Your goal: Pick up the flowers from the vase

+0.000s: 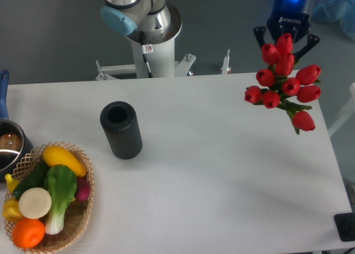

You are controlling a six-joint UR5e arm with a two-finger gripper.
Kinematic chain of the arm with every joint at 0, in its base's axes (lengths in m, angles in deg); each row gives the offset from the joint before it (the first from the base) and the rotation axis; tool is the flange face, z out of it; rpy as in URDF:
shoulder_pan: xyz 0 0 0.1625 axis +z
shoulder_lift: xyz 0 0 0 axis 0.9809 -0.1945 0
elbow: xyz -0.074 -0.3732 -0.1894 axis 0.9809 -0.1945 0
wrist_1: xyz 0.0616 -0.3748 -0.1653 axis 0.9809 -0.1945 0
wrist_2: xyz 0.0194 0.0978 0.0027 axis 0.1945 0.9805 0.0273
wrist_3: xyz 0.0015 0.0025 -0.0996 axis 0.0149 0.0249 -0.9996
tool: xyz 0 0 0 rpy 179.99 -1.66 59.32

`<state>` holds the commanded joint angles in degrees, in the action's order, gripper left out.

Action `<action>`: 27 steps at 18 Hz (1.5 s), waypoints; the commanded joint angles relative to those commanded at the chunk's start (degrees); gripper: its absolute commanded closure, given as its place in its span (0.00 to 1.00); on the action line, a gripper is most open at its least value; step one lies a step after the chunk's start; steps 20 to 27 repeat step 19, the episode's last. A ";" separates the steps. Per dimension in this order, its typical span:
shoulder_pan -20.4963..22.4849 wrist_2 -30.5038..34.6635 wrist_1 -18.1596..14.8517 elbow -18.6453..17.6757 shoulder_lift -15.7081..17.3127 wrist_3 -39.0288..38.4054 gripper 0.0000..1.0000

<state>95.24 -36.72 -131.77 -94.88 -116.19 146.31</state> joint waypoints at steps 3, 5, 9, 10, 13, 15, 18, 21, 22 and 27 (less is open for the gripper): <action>-0.52 5.26 -0.09 2.98 -3.08 -0.70 0.99; -2.10 10.89 -2.18 7.01 -4.75 -3.85 0.99; -5.10 19.77 -8.09 10.64 -7.83 -5.45 0.99; -5.62 20.83 -8.00 10.64 -8.44 -5.45 0.99; -6.76 25.92 -8.61 10.46 -9.23 -5.28 0.99; -9.22 30.31 -9.14 10.37 -9.67 -5.36 1.00; -10.20 34.55 -12.91 11.16 -9.59 -5.28 1.00; -10.28 34.64 -13.09 11.60 -9.67 -5.01 1.00; -10.28 34.64 -13.09 11.60 -9.67 -5.01 1.00; -10.28 34.64 -13.09 11.60 -9.67 -5.01 1.00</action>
